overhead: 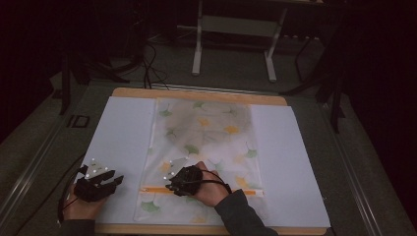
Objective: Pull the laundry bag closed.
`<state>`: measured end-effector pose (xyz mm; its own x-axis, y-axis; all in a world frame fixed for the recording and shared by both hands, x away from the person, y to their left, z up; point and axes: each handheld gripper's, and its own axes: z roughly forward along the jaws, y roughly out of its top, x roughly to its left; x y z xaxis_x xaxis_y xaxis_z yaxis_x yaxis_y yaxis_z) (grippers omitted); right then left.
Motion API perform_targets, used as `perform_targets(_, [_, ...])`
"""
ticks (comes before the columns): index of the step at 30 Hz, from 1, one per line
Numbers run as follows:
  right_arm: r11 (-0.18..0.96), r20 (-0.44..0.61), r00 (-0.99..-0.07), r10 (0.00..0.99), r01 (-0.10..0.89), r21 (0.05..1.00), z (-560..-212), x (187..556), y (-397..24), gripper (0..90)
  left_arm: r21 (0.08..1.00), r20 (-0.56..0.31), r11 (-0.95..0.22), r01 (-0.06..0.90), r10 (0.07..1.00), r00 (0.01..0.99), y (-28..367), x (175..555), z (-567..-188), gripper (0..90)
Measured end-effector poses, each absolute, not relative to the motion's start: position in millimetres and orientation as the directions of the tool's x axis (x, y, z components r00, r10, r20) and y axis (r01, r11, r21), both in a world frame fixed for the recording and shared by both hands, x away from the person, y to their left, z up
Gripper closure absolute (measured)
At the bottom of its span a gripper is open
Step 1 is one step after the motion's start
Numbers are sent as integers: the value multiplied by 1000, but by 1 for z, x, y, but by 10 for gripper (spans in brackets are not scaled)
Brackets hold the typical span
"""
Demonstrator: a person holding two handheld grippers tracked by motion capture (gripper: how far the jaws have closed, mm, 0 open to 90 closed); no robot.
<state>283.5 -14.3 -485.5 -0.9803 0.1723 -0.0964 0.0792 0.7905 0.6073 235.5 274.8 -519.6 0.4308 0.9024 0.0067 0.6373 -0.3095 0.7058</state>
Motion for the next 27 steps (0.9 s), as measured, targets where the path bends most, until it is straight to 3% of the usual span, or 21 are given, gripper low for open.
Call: perform_targets(27, [780,-72,-989,129,56,624,-487,283,15,744,708,12,-313,633,902,432,274,235,-519,600])
